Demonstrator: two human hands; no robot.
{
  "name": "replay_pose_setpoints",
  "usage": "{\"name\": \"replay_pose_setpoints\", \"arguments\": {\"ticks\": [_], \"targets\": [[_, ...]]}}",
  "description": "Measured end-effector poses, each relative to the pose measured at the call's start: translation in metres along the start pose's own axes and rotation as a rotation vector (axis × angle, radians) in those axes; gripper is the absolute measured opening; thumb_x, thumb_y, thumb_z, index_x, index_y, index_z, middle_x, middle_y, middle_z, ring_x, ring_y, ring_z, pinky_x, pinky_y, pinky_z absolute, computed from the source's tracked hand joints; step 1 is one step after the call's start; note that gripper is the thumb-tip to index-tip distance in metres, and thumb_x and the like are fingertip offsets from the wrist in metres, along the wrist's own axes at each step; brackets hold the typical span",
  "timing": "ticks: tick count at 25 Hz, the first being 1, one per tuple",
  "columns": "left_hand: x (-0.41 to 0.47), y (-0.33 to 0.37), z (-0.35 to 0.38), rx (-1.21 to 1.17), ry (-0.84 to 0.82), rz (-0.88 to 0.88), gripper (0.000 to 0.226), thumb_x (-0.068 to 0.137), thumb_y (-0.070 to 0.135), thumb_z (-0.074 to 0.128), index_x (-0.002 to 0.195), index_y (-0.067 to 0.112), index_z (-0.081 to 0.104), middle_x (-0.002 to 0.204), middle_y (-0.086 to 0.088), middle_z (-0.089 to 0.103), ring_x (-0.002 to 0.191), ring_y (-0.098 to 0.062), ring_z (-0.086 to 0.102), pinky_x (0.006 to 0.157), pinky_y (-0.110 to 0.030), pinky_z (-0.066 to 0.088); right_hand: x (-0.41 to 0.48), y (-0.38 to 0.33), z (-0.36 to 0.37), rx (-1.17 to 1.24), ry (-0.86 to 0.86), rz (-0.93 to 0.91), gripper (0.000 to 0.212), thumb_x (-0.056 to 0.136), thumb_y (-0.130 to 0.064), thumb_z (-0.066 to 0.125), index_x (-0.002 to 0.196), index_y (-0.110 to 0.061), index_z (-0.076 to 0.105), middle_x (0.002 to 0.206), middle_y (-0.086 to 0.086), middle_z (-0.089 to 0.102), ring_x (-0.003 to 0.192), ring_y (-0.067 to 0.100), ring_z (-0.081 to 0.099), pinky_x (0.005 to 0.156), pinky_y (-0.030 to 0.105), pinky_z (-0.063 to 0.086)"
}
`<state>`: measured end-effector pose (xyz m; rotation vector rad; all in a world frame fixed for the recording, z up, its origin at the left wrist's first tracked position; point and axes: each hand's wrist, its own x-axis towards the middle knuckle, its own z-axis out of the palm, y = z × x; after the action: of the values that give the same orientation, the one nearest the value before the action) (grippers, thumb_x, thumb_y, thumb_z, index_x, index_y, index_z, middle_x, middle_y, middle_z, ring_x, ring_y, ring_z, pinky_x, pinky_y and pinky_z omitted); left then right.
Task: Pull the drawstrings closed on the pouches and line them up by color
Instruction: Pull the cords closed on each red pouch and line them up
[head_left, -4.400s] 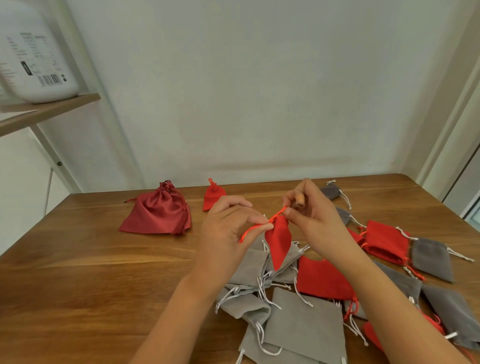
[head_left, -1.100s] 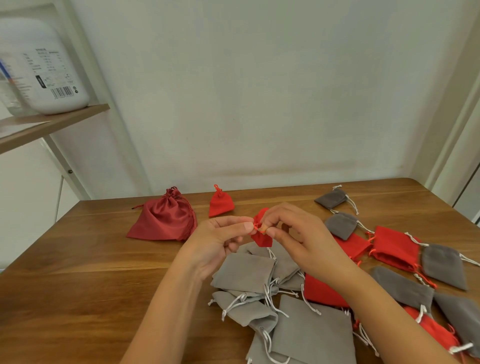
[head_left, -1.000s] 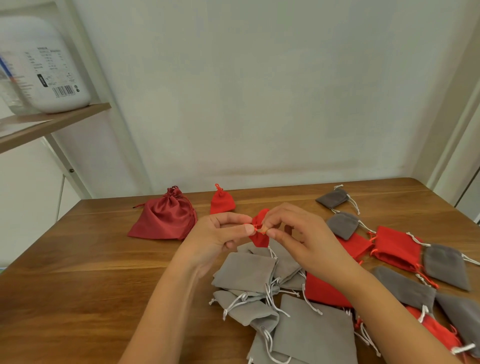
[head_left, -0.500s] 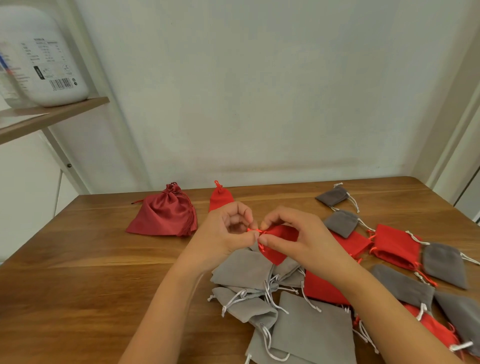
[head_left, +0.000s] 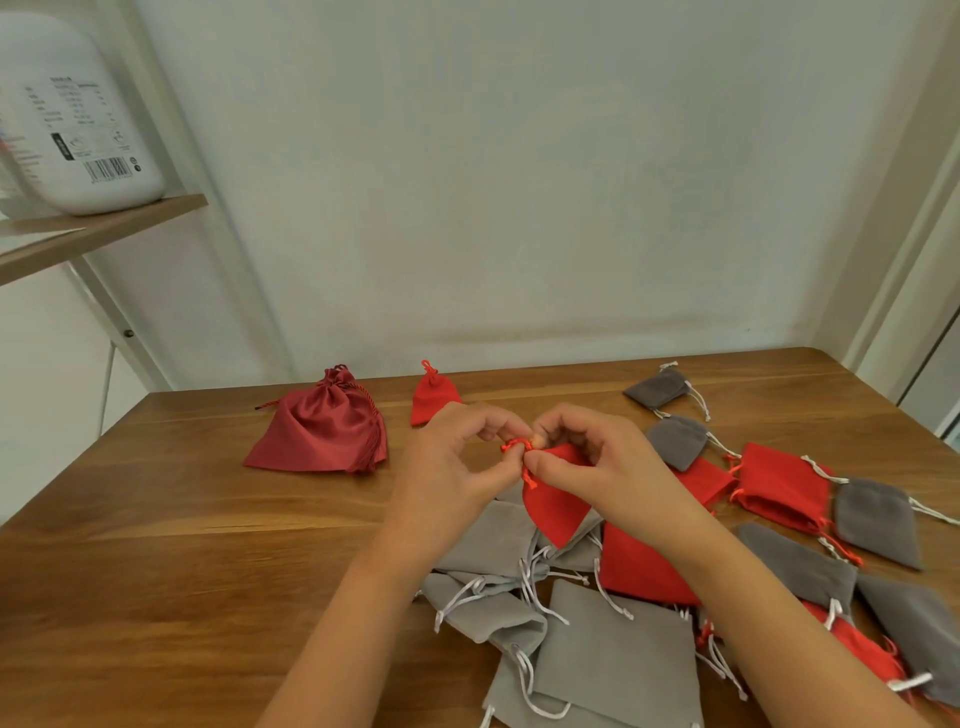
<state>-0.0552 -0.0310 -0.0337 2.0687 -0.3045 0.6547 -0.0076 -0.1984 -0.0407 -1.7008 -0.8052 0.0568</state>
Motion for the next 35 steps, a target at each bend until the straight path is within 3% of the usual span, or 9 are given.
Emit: {"name": "replay_pose_setpoints", "arguments": {"ticks": [3, 6, 9, 13, 16, 22, 27, 30, 35], "targets": [[-0.001, -0.003, 0.0, 0.121, -0.016, 0.102, 0.015, 0.077, 0.03, 0.061, 0.088, 0.031, 0.07, 0.085, 0.019, 0.067, 0.084, -0.003, 0.056, 0.077, -0.014, 0.042, 0.0, 0.002, 0.0, -0.048, 0.002, 0.004, 0.007, 0.082, -0.027, 0.07, 0.084, -0.023, 0.065, 0.085, 0.001, 0.067, 0.081, 0.023, 0.062, 0.071, 0.039, 0.051], [0.001, -0.007, -0.002, 0.154, 0.005, 0.103, 0.015, 0.079, 0.028, 0.064, 0.092, 0.03, 0.07, 0.084, 0.017, 0.067, 0.08, -0.002, 0.058, 0.074, -0.021, 0.047, -0.001, 0.001, 0.002, -0.015, 0.035, 0.034, 0.004, 0.087, -0.026, 0.068, 0.084, -0.023, 0.067, 0.081, -0.004, 0.067, 0.075, 0.012, 0.061, 0.066, 0.024, 0.048], [0.002, -0.011, -0.004, 0.18, -0.032, 0.072, 0.014, 0.08, 0.022, 0.065, 0.089, 0.032, 0.068, 0.082, 0.014, 0.066, 0.081, -0.007, 0.058, 0.075, -0.028, 0.05, 0.001, 0.001, 0.003, -0.009, 0.04, 0.076, 0.016, 0.093, -0.027, 0.057, 0.086, -0.019, 0.069, 0.081, -0.003, 0.068, 0.075, 0.007, 0.06, 0.068, 0.024, 0.045], [0.001, -0.013, -0.001, 0.218, -0.111, 0.117, 0.021, 0.081, 0.008, 0.067, 0.084, 0.028, 0.063, 0.078, 0.018, 0.056, 0.081, -0.004, 0.052, 0.075, -0.019, 0.046, 0.005, 0.005, 0.003, 0.055, 0.053, 0.192, 0.013, 0.089, -0.016, 0.064, 0.076, -0.015, 0.067, 0.071, -0.008, 0.065, 0.068, 0.003, 0.057, 0.066, 0.023, 0.042], [0.0, -0.017, 0.001, 0.207, -0.117, 0.121, 0.018, 0.081, 0.007, 0.067, 0.087, 0.024, 0.065, 0.08, 0.019, 0.053, 0.079, -0.003, 0.05, 0.073, -0.013, 0.041, 0.006, 0.005, 0.003, 0.237, 0.07, 0.23, 0.015, 0.083, -0.001, 0.068, 0.079, -0.012, 0.059, 0.079, -0.001, 0.071, 0.073, 0.009, 0.064, 0.067, 0.022, 0.049], [-0.002, -0.016, 0.003, 0.269, -0.027, 0.234, 0.016, 0.083, 0.03, 0.06, 0.093, 0.021, 0.069, 0.083, 0.029, 0.049, 0.075, 0.005, 0.048, 0.072, -0.005, 0.038, 0.005, 0.005, -0.006, 0.198, 0.11, 0.219, 0.03, 0.073, 0.004, 0.075, 0.074, -0.012, 0.05, 0.078, 0.013, 0.074, 0.078, 0.019, 0.072, 0.078, 0.037, 0.055], [-0.003, -0.015, 0.006, 0.225, 0.103, 0.275, 0.014, 0.082, 0.026, 0.065, 0.088, 0.015, 0.072, 0.079, 0.009, 0.064, 0.072, 0.003, 0.052, 0.07, -0.007, 0.042, 0.004, -0.002, -0.01, 0.396, 0.083, 0.223, 0.031, 0.067, 0.003, 0.075, 0.075, -0.008, 0.047, 0.082, 0.017, 0.073, 0.074, 0.019, 0.071, 0.065, 0.023, 0.055], [-0.003, -0.011, 0.008, 0.199, 0.106, 0.288, 0.01, 0.083, 0.023, 0.065, 0.086, 0.015, 0.07, 0.081, 0.011, 0.063, 0.075, 0.001, 0.054, 0.072, -0.008, 0.042, 0.005, -0.002, -0.013, 0.541, 0.056, 0.235, 0.031, 0.064, 0.001, 0.073, 0.074, -0.009, 0.046, 0.083, 0.02, 0.072, 0.072, 0.022, 0.071, 0.064, 0.024, 0.056], [-0.003, -0.011, 0.009, 0.217, 0.063, 0.302, 0.009, 0.083, 0.022, 0.066, 0.086, 0.015, 0.07, 0.085, 0.013, 0.062, 0.078, 0.004, 0.053, 0.075, -0.007, 0.041, 0.004, -0.006, -0.016, 0.471, 0.032, 0.198, 0.033, 0.067, 0.007, 0.07, 0.073, -0.008, 0.042, 0.076, 0.014, 0.073, 0.065, 0.016, 0.069, 0.063, 0.022, 0.055]]}}
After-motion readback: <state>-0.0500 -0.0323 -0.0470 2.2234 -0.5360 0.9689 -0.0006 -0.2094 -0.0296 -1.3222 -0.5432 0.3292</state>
